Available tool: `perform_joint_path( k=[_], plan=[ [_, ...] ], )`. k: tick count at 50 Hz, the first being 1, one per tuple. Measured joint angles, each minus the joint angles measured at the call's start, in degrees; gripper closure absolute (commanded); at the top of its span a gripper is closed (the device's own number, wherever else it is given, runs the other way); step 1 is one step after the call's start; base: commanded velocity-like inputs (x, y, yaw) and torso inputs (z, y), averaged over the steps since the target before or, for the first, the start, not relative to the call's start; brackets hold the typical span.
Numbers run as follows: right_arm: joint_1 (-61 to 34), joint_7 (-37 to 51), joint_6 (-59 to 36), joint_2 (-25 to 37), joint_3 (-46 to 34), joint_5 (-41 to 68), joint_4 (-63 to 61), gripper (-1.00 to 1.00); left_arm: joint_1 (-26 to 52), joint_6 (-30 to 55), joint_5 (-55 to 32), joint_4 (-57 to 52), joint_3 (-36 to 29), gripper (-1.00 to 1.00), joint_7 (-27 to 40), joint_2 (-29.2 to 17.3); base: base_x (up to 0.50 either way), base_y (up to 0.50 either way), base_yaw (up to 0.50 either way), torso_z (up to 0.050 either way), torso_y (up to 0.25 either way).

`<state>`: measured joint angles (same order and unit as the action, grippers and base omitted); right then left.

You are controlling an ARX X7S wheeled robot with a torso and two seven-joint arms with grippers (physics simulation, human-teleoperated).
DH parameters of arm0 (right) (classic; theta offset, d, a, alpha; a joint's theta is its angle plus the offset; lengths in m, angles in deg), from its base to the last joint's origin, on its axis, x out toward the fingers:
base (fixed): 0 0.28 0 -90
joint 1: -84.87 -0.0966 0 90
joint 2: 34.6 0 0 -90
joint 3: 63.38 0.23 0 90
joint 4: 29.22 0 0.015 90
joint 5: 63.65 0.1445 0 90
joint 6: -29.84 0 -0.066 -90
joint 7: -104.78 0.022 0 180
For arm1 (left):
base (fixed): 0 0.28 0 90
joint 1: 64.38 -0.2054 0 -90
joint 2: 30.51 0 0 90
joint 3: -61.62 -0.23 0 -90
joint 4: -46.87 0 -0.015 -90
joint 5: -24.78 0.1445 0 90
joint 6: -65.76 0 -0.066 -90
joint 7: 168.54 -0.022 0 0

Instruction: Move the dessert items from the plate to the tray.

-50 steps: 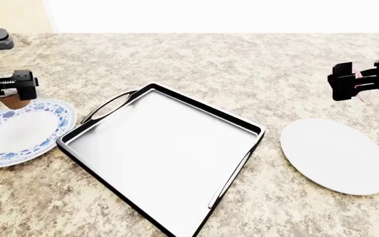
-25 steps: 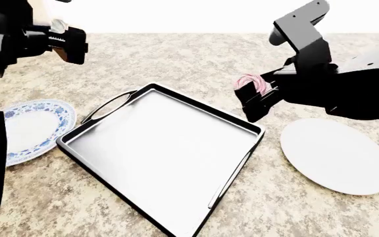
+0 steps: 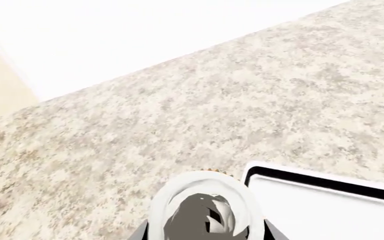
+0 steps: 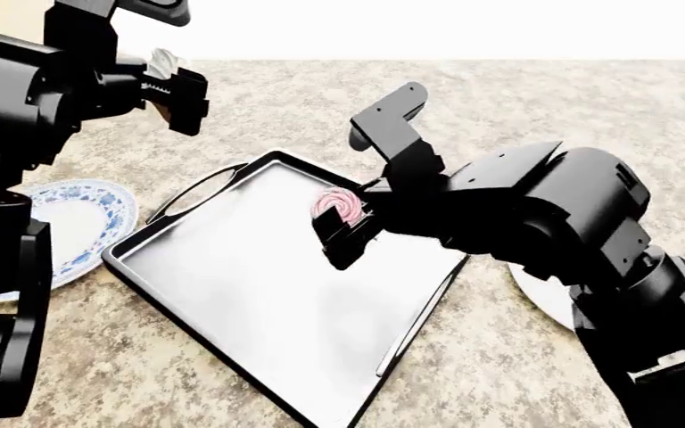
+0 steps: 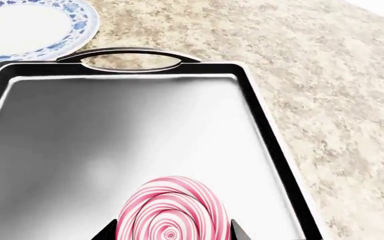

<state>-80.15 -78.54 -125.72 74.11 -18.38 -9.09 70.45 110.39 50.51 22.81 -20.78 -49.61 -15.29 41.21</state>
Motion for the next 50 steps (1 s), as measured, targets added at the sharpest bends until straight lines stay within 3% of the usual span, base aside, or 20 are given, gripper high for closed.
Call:
perform_joint_path(
  k=[20,21,31,42,50],
  plan=[
    [2.55,-2.37,1.43,-3.28,-3.63,-1.32,6.10,1.00,-0.14,-0.53,-0.33,0.42,0.29,1.00,0.12,0.16,0.00,0.00,0.00,0.000,0.000],
    [2.64,-2.47,1.42,-3.34,-3.77,-1.34,6.26,-1.00,-0.12,-0.56,-0.34,0.47,0.30,1.00,0.13,0.16,0.00,0.00,0.00,0.000,0.000],
    [1.61,-2.36,-0.22,-3.04,-1.69,1.00,5.84,-1.00,0.10,-1.07,-0.48,1.37,0.39,1.00,0.23,0.22,0.00,0.00,0.00,0.000,0.000],
    [-10.59,7.68,-11.34,2.65,14.29,16.24,3.57,-1.00,-1.58,-3.09,-0.45,3.27,-0.19,1.00,0.67,0.94,0.00,0.00,0.00,0.000,0.000],
    [-15.21,15.09,-16.88,7.10,21.64,25.39,1.80,-1.00,-4.43,-3.72,-0.34,2.65,-1.46,1.00,1.11,1.66,0.00,0.00,0.00,0.000,0.000]
  ],
)
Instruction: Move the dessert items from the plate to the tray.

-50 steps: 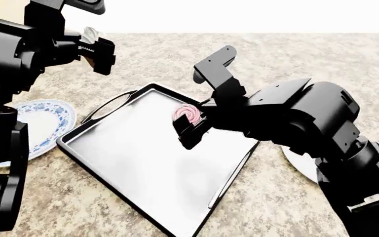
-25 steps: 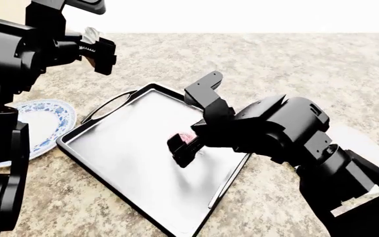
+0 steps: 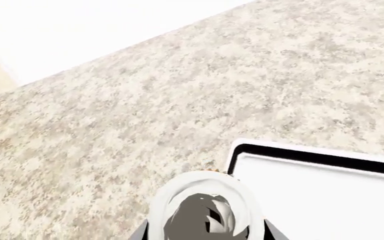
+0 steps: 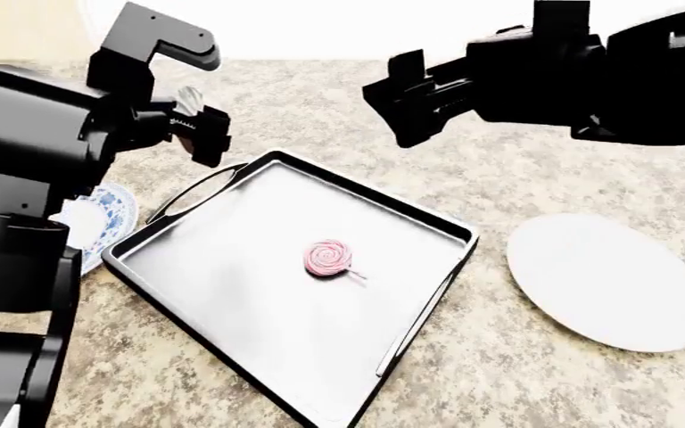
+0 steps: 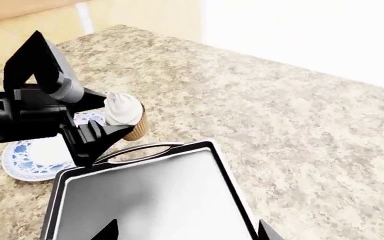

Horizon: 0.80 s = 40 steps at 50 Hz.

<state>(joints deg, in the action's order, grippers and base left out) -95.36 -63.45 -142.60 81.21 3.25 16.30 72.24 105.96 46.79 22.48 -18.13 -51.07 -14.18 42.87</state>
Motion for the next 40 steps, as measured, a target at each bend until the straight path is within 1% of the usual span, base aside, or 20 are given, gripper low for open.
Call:
perform_joint_path(
  k=[9,20,27,35,36,40],
  plan=[
    [-1.97,4.39,-1.99,3.12,3.25,5.27,-1.63,-1.00,-5.53,0.33,0.12,-4.07,-3.50,1.00,-0.35,-0.14,0.00,0.00,0.00,0.000,0.000],
    [-2.85,4.73,-1.53,5.30,3.33,5.84,-2.40,-1.00,-10.60,1.01,0.01,-8.88,-7.97,1.00,-1.80,-1.48,0.00,0.00,0.00,0.000,0.000],
    [-3.06,4.04,-0.85,6.20,2.71,5.48,-2.52,-1.00,-11.78,1.21,-0.17,-9.92,-9.24,1.00,-2.30,-1.70,0.00,0.00,0.00,0.000,0.000],
    [-3.18,3.35,-0.11,6.94,2.00,5.27,-2.62,-1.00,-11.08,1.26,-0.36,-9.25,-9.15,1.00,-2.39,-1.42,0.00,0.00,0.00,0.000,0.000],
    [-3.17,3.23,0.00,7.02,1.89,5.21,-2.63,-1.00,-10.91,1.23,-0.38,-9.01,-9.07,-1.00,-2.38,-1.34,0.00,0.00,0.00,0.000,0.000],
    [-3.11,2.67,0.47,7.30,1.42,4.87,-2.65,-1.00,-9.92,1.12,-0.72,-7.62,-8.43,-1.00,-2.29,-0.87,0.00,0.00,0.00,0.000,0.000]
  ],
)
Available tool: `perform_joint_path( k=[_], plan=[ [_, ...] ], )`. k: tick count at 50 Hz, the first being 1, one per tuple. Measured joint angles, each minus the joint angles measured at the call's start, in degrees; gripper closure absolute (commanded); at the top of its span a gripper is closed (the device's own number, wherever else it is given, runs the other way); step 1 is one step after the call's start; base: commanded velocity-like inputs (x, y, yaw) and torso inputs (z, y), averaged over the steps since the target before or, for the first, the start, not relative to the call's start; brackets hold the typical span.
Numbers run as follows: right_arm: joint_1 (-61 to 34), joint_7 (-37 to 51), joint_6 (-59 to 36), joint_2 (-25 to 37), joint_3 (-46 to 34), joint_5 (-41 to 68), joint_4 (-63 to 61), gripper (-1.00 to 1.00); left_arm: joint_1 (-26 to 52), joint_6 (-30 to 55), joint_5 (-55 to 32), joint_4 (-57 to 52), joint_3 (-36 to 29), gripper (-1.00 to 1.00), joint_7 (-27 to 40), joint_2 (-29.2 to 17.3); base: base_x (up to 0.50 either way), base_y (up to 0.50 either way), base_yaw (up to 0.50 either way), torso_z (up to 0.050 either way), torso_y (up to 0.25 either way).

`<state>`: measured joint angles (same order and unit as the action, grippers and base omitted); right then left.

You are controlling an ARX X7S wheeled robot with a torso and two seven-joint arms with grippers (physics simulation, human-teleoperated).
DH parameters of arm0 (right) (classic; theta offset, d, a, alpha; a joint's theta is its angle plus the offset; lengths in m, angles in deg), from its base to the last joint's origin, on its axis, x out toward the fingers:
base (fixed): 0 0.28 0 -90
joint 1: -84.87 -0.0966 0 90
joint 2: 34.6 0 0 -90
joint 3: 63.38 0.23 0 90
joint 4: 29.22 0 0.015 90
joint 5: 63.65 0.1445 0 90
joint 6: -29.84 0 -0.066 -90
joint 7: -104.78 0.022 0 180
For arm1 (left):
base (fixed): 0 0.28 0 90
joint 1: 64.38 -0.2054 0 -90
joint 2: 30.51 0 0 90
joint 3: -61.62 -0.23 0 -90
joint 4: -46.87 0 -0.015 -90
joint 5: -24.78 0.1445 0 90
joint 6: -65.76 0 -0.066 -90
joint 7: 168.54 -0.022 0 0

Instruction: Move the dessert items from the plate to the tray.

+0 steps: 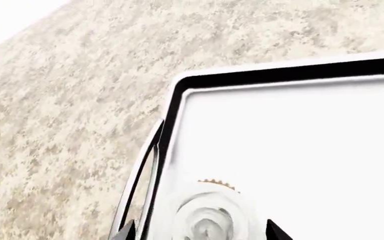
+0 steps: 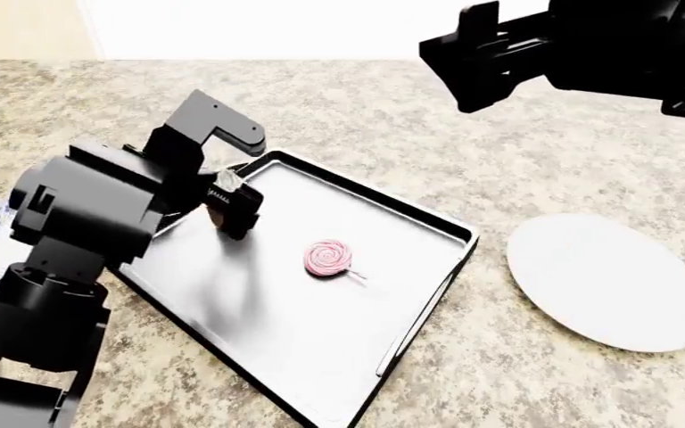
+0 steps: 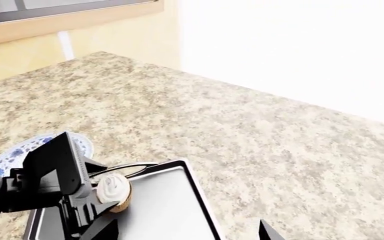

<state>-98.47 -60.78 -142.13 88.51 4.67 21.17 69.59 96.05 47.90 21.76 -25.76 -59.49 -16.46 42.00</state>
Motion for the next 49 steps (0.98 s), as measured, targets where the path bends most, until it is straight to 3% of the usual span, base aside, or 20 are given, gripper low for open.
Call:
perform_joint_path(
  k=[11,20,29,33,40,49],
  plan=[
    [0.12,-0.76,0.86,0.58,-0.87,-0.10,-0.20,-1.00,4.69,1.31,-0.98,2.95,2.91,-1.00,0.09,1.08,0.00,0.00,0.00,0.000,0.000],
    [0.18,-0.15,1.21,1.09,-0.91,0.88,-0.83,-1.00,16.18,4.65,-1.95,6.19,11.18,-1.00,1.60,2.25,0.00,0.00,0.00,0.000,0.000],
    [3.45,11.22,3.91,2.39,3.00,9.44,-6.43,-1.00,22.01,10.85,-3.82,2.19,22.12,-1.00,8.56,3.79,0.00,0.00,0.00,0.000,0.000],
    [6.20,19.51,6.87,3.80,5.22,16.85,-11.86,-1.00,20.58,13.14,-15.51,-2.87,24.55,-1.00,21.27,1.25,0.00,0.00,0.00,0.000,0.000],
    [11.63,30.56,12.42,5.67,8.59,27.24,-21.66,-1.00,15.49,15.11,-47.51,-12.22,26.02,-1.00,47.02,-3.74,0.00,0.00,0.00,0.000,0.000],
    [16.70,37.34,16.70,6.40,10.86,33.86,-29.12,-1.00,10.30,15.22,-72.50,-19.92,25.64,-1.00,65.05,-7.57,0.00,0.00,0.00,0.000,0.000]
  ],
)
